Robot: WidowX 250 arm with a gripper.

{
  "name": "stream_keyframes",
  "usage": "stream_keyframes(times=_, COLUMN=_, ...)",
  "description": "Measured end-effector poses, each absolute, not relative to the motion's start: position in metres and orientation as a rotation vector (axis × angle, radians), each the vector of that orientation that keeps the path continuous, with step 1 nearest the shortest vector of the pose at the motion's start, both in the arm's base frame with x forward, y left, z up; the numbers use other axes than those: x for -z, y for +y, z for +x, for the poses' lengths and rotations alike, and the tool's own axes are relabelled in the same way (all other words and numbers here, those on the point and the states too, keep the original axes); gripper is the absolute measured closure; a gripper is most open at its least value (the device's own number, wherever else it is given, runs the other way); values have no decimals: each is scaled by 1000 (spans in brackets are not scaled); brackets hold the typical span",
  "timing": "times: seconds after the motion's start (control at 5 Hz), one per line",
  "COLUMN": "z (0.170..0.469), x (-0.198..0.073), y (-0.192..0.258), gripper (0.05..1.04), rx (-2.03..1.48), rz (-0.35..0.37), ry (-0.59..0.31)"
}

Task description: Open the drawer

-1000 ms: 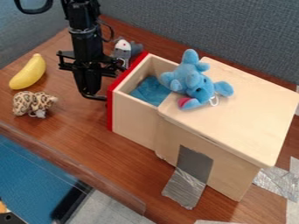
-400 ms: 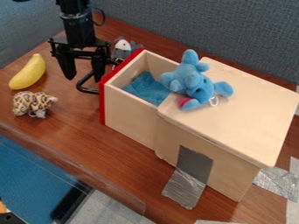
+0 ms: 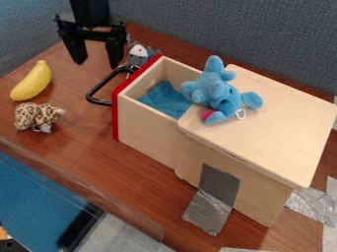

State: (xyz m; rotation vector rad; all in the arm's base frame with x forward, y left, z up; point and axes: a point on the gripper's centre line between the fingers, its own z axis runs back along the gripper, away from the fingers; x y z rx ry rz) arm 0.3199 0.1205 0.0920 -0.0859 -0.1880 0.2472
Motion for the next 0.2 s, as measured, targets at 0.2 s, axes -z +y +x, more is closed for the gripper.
stream_keyframes(times=0.2, z=319, x=-111, y=111, gripper=82, rx=-134, rz=-28, ry=-233)
